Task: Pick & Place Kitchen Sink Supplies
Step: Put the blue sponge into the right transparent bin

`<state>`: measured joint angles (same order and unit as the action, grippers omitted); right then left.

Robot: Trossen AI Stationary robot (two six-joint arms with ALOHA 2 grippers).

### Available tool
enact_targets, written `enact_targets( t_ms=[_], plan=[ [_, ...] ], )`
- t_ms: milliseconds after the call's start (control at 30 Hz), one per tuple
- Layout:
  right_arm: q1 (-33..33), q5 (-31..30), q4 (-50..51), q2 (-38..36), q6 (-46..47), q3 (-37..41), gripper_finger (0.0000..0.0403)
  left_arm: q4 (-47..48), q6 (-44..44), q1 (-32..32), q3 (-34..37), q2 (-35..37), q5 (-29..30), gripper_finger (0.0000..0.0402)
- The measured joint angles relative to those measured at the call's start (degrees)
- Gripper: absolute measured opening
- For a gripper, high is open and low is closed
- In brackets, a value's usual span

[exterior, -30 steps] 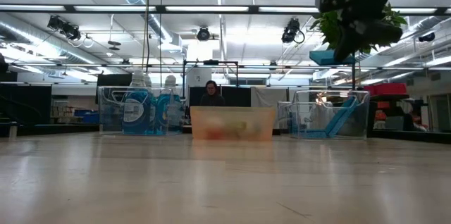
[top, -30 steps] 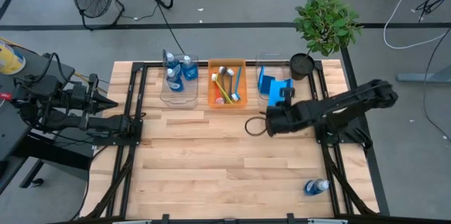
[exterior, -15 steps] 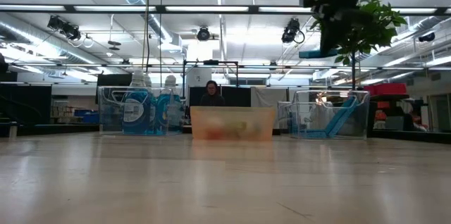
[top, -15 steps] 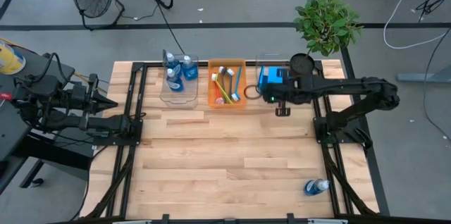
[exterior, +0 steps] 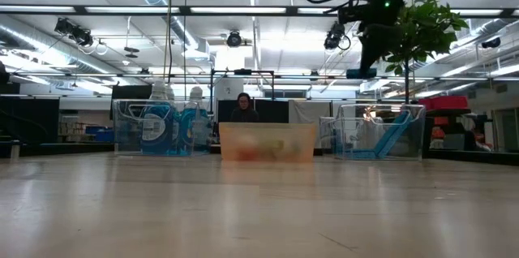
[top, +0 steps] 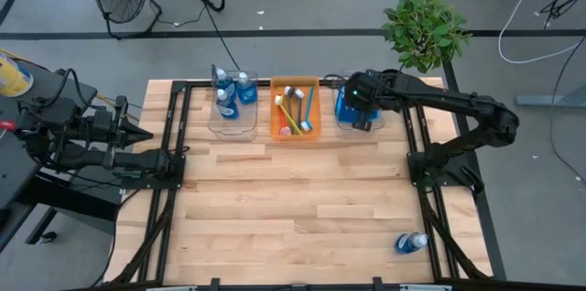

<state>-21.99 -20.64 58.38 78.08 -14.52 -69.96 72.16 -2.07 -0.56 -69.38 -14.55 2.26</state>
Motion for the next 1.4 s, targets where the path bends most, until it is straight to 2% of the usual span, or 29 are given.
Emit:
enact_targets(
  t_ms=[133, 433, 767, 1167, 1400],
  plan=[
    [-1.9, 2.5, -4.1, 0.0, 0.4, 2.5, 0.0000, 0.0, 0.0, 0.0, 0.0, 0.0, 0.0, 0.0023],
    [-3.6, 2.2, -13.4, 0.1, 3.9, 10.8, 0.0000, 0.0, 0.0, 0.0, 0.0, 0.0, 0.0, 0.0023],
    [-4.9, 2.2, -22.0, 0.1, 12.5, 17.1, 0.0000, 0.0, 0.0, 0.0, 0.0, 0.0, 0.0, 0.0023],
    [-5.0, 2.2, -30.8, 0.1, 11.5, 25.3, 0.0000, 0.0, 0.0, 0.0, 0.0, 0.0, 0.0, 0.0023],
    [-5.0, 2.1, -32.0, 0.1, 14.4, 26.4, 0.0015, 0.0, 0.0, 0.0, 0.0, 0.0, 0.0, 0.0023]
  ],
)
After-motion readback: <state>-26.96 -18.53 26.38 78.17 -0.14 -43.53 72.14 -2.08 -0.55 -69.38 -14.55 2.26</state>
